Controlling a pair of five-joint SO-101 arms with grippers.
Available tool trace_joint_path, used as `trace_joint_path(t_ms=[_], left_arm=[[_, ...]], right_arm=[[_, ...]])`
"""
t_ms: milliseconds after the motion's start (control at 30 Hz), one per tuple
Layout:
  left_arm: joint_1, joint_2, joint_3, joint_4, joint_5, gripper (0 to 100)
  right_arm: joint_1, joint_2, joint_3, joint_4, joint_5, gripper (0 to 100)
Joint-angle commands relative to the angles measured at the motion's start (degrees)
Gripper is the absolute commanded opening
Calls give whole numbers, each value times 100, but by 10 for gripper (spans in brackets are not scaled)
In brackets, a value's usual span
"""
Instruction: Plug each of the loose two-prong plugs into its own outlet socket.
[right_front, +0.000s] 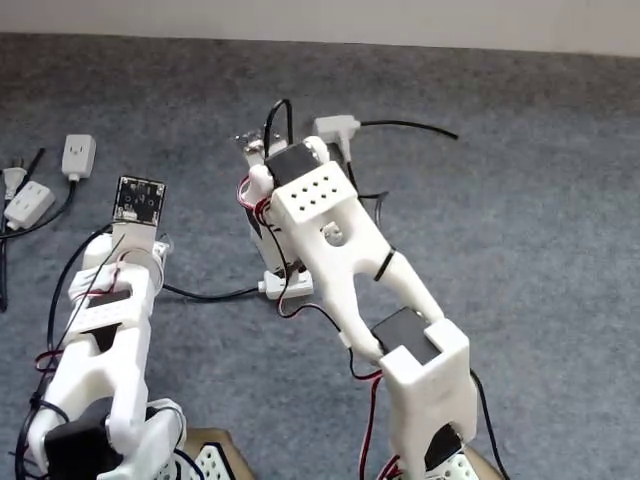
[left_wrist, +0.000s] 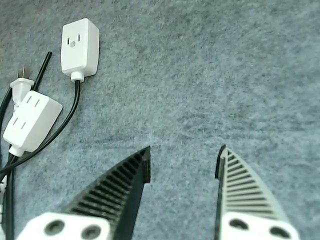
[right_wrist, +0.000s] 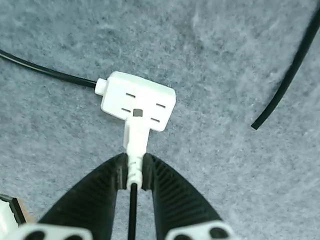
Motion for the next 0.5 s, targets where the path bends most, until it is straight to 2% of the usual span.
trace_joint_path(t_ms=[0, 467], left_arm=[[75, -127, -154, -105, 53, 221], [92, -119, -48, -132, 62, 221]], right_arm=[[31, -321, -13, 127, 53, 6], [418, -312, 215, 127, 229, 6]])
